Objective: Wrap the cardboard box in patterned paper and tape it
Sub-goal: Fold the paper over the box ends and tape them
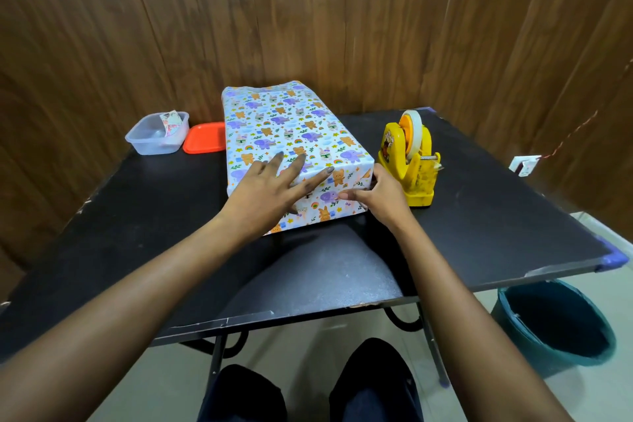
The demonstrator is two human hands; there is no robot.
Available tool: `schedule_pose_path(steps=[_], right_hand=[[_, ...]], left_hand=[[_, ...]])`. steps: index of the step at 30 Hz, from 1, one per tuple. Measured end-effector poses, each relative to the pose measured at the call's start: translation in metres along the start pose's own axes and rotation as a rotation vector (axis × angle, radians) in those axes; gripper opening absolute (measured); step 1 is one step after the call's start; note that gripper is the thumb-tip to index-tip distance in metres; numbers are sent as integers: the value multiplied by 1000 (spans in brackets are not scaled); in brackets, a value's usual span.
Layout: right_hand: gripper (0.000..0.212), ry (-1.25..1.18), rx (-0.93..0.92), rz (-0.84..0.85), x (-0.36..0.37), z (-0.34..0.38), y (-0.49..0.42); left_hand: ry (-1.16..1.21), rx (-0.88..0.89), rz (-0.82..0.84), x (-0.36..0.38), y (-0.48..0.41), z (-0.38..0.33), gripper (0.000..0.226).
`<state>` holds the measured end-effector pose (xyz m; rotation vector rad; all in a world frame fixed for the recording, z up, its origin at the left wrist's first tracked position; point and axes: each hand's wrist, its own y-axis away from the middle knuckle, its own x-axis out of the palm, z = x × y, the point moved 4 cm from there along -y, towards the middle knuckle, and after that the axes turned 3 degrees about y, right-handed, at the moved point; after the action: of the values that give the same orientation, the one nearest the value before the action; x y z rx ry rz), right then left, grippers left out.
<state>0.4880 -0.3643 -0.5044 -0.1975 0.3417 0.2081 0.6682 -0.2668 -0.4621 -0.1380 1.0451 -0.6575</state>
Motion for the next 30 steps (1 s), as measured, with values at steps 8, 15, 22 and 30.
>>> schedule_pose_path(steps=[8, 15, 22, 30], right_hand=[[57, 15, 14, 32, -12, 12, 10], [41, 728, 75, -559, -85, 49, 2], [27, 430, 386, -352, -105, 34, -32], [36, 200, 455, -335, -113, 33, -31]], left_hand=[[-16, 19, 2, 0, 1, -1, 96], [-2, 18, 12, 4, 1, 0, 100], [9, 13, -12, 3, 0, 0, 105], [-5, 5, -18, -2, -1, -2, 94]])
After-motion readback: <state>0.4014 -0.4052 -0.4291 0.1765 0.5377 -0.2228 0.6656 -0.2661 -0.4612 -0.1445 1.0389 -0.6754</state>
